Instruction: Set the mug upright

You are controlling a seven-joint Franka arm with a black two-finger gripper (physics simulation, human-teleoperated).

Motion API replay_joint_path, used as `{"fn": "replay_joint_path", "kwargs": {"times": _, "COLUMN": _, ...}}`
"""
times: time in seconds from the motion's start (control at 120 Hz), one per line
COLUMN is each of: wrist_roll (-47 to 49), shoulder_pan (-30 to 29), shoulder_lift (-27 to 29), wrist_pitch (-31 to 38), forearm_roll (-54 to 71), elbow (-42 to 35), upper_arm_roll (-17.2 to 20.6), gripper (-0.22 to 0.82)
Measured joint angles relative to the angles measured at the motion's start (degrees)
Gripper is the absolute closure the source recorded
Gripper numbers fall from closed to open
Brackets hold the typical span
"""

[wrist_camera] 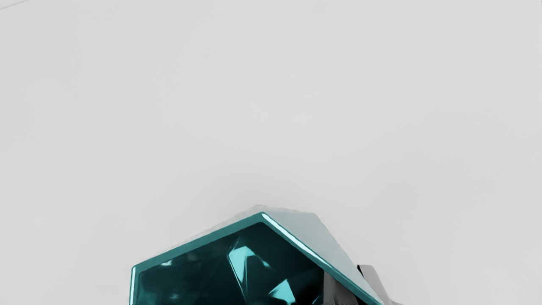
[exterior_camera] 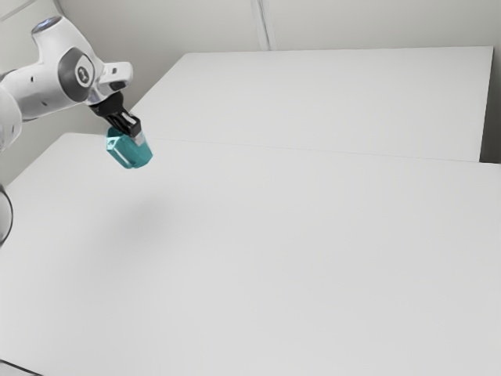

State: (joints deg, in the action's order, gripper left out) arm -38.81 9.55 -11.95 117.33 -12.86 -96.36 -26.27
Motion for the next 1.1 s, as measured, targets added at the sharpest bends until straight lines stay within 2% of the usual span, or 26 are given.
{"fn": "replay_joint_path", "kwargs": {"times": 0.167, "wrist_roll": 5.0, "shoulder_pan": 6.9, "shoulder_lift": 1.5, "wrist_pitch": 3.4, "forearm_roll": 4.4, "elbow": -5.3, "upper_arm_roll": -0.7, "gripper": 0.79}}
{"fn": "replay_joint_path", "kwargs": {"times": 0.367, "wrist_roll": 11.7, "shoulder_pan": 13.7, "shoulder_lift": 1.0, "wrist_pitch": 6.0, "forearm_roll": 8.4, "elbow": -7.1, "upper_arm_roll": -0.8, "gripper": 0.79}}
{"fn": "replay_joint_path", "kwargs": {"times": 0.692, "wrist_roll": 20.6, "shoulder_pan": 17.9, "shoulder_lift": -3.0, "wrist_pitch": 8.9, "forearm_roll": 10.0, "elbow": -9.9, "upper_arm_roll": -0.8, "gripper": 0.79}}
{"fn": "replay_joint_path", "kwargs": {"times": 1.1, "wrist_roll": 27.1, "shoulder_pan": 18.2, "shoulder_lift": -7.9, "wrist_pitch": 10.4, "forearm_roll": 8.3, "elbow": -9.9, "upper_arm_roll": -0.8, "gripper": 0.79}}
